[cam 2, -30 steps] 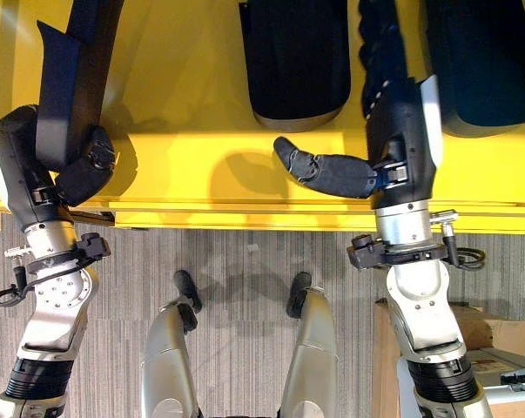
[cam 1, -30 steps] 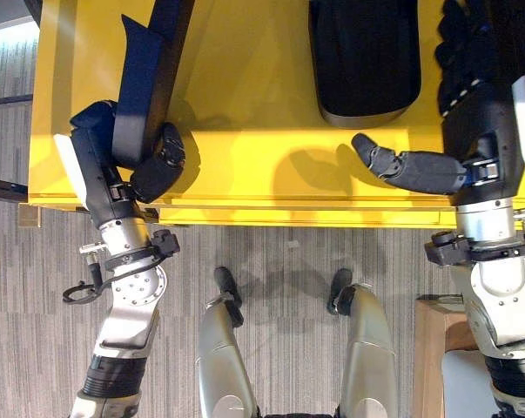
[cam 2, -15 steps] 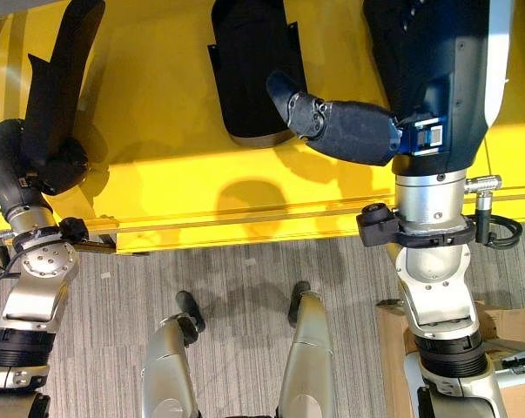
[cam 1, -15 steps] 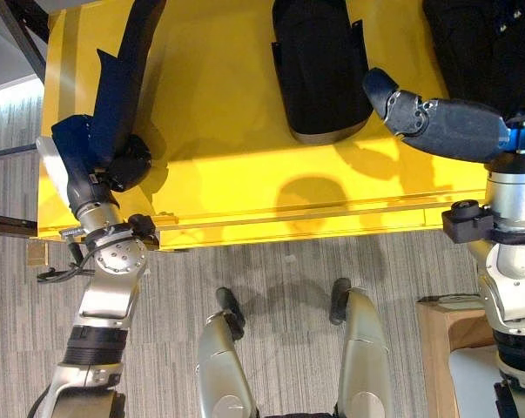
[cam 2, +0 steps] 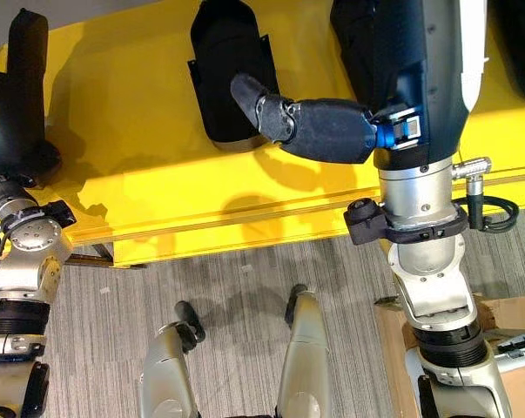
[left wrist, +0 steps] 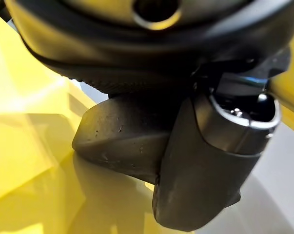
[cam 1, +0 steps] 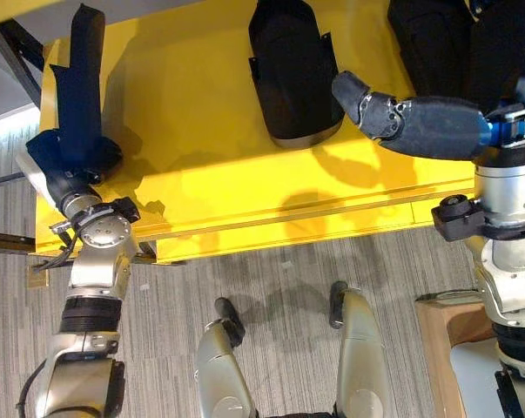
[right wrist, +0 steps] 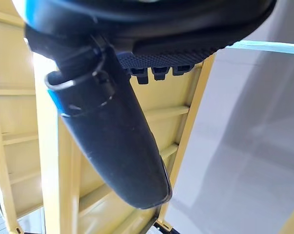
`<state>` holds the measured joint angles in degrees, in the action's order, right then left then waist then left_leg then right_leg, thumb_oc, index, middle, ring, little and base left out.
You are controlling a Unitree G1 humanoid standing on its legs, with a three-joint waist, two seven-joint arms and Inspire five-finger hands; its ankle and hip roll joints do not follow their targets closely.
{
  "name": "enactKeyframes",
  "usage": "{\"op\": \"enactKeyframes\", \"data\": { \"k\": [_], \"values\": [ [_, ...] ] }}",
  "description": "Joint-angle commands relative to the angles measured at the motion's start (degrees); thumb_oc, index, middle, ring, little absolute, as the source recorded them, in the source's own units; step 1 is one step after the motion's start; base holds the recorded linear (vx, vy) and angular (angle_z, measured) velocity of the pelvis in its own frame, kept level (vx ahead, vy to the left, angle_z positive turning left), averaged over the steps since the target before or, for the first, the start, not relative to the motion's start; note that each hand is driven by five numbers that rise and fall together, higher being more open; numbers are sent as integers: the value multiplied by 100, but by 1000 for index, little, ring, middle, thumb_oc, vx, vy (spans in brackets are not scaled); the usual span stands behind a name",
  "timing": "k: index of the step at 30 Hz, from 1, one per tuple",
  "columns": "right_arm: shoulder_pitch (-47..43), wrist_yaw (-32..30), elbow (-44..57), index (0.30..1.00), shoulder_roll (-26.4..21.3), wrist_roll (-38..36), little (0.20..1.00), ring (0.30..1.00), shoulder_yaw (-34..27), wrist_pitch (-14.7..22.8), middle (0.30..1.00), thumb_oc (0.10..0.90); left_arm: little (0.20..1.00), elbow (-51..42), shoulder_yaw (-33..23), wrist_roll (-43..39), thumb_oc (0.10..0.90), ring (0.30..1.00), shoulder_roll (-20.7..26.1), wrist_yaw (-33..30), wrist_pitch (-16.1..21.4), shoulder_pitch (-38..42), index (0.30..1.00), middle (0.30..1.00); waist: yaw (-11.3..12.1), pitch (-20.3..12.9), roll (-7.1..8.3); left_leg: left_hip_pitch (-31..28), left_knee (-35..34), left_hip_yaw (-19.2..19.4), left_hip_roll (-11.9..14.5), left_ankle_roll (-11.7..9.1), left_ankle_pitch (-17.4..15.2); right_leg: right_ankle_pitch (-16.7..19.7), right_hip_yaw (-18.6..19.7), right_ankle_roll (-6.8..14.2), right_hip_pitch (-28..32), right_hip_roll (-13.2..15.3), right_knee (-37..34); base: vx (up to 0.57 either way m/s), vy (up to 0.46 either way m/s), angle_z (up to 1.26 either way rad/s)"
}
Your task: Move parts from the plastic box to the shelf.
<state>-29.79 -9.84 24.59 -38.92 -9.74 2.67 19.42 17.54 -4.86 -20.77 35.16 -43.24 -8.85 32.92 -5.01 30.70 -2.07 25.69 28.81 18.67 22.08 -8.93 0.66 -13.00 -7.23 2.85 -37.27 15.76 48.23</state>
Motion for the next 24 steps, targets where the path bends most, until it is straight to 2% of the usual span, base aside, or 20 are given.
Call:
{"op": "enactKeyframes", "data": {
  "k": [1,3,4,8,9,10,11,14,16,20,22,23,24],
  "values": [
    [-836,-50,620,1000,93,-189,1000,1000,-128,301,1000,900,300,-14,-243,-83,400,300,543,-169,374,539,300,300,-218,-127,57,-169,79,207,-38,151,-482,-582,-249,182,513,52,104,0,0,0],
    [-836,-190,593,1000,87,-127,1000,1000,-137,291,1000,900,300,122,-195,-158,400,300,585,-146,311,671,300,300,-243,-123,80,-166,90,225,-17,159,-498,-579,-262,178,528,35,96,33,-15,0],
    [-826,-179,570,1000,69,-159,1000,1000,-156,298,1000,900,300,205,-169,-290,400,300,579,-154,320,735,300,300,-260,-138,99,-201,115,176,-45,93,-608,-670,-225,232,576,36,99,47,-26,-1],
    [-817,-127,575,1000,42,-166,1000,1000,-176,303,1000,900,300,319,-141,-228,400,300,620,-123,208,820,300,300,-301,-99,104,-170,118,254,11,148,-500,-608,-255,182,550,0,88,-19,-22,-2],
    [-812,-133,577,1000,31,-227,1000,1000,-182,287,1000,900,300,351,-128,-185,400,300,633,-120,158,833,300,300,-302,-117,112,-204,146,198,-15,80,-591,-691,-218,225,596,3,92,-6,-13,-10],
    [-818,-143,576,1000,39,-234,1000,1000,-172,282,1000,900,300,397,-113,-204,400,300,638,-124,154,845,300,300,-312,-92,106,-173,121,264,24,143,-495,-618,-254,176,555,-9,88,57,1,-10],
    [-835,-139,558,1000,41,-227,1000,1000,-169,279,1000,900,300,464,-88,-231,400,300,643,-136,156,864,300,300,-309,-112,113,-205,143,203,-10,76,-583,-699,-216,221,599,-2,88,-9,-6,-4],
    [-856,-112,566,1000,68,-229,1000,1000,-139,258,1000,900,300,560,-37,-307,400,300,628,-102,109,892,300,300,-320,-100,105,-222,142,219,-5,83,-583,-700,-217,226,605,2,82,9,-5,-5],
    [-848,-148,578,1000,118,-181,1000,1000,-98,247,1000,900,300,587,18,-360,400,300,580,18,61,872,300,300,-314,-91,104,-180,114,288,32,154,-492,-615,-261,177,567,-9,59,-74,-51,-4],
    [-839,-204,589,1000,191,-118,1000,1000,-78,243,1000,900,300,510,65,-555,400,300,445,152,-34,808,300,300,-293,-94,121,-243,132,225,-13,105,-620,-691,-250,236,663,4,32,13,-34,-1],
    [-802,-232,598,1000,230,-60,1000,1000,-64,269,1000,900,300,407,79,-597,400,300,352,167,-68,729,300,300,-279,-91,114,-221,84,278,10,175,-524,-596,-303,188,647,-11,-18,-25,-57,0],
    [-790,-268,612,1000,252,-16,1000,1000,-49,249,1000,900,300,330,78,-698,400,300,287,138,-56,682,300,300,-266,-94,123,-281,108,221,-20,111,-616,-681,-283,238,723,13,-20,9,-64,2],
    [-812,-362,612,1000,278,42,1000,1000,-17,237,1000,900,300,238,68,-731,400,300,203,138,-66,585,300,300,-241,-91,110,-267,49,281,-1,186,-501,-576,-337,199,700,6,-74,7,-52,1]
  ]
}}
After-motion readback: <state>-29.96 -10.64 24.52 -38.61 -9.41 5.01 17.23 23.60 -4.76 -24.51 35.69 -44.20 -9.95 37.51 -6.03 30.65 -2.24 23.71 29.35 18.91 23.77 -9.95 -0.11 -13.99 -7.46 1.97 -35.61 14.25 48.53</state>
